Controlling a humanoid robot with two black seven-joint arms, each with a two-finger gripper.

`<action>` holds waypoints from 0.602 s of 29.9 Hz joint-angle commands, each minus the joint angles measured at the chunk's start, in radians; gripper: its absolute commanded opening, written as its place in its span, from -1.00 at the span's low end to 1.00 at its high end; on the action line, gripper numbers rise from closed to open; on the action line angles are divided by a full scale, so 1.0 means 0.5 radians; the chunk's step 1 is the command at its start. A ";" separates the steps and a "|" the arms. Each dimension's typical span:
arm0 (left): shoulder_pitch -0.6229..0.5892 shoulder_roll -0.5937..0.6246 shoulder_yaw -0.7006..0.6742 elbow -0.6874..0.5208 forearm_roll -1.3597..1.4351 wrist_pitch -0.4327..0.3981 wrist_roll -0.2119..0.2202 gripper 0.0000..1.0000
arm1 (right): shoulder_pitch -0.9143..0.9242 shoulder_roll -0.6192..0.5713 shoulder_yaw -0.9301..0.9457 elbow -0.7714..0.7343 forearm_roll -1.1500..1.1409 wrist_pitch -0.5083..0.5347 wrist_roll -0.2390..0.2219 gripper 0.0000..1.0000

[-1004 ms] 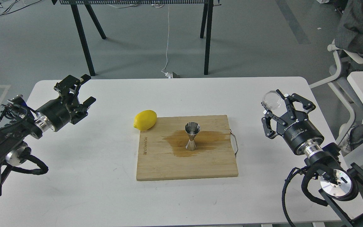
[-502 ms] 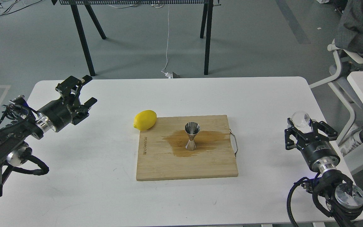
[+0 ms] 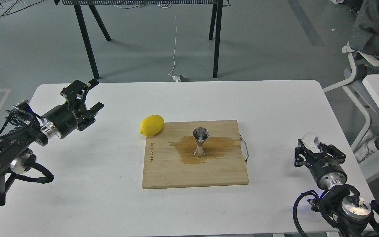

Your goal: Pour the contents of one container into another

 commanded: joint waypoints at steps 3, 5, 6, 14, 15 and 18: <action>0.000 0.000 0.000 0.000 0.003 0.000 0.000 0.97 | 0.053 0.013 -0.008 -0.027 0.000 -0.079 0.000 -0.09; 0.000 0.000 0.000 0.000 0.003 0.000 0.000 0.97 | 0.074 0.013 -0.011 -0.039 0.000 -0.097 -0.003 -0.08; 0.000 0.000 0.000 0.000 0.003 0.000 0.000 0.97 | 0.077 0.013 -0.014 -0.048 0.000 -0.106 -0.003 -0.07; 0.000 -0.003 0.000 0.000 0.000 0.000 0.000 0.97 | 0.108 0.047 -0.036 -0.070 -0.003 -0.177 -0.052 -0.04; 0.000 -0.003 0.000 0.000 0.000 0.000 0.000 0.97 | 0.111 0.047 -0.036 -0.070 -0.003 -0.183 -0.052 -0.04; 0.000 -0.003 0.000 0.000 0.000 0.000 0.000 0.97 | 0.123 0.047 -0.036 -0.070 -0.003 -0.201 -0.058 -0.04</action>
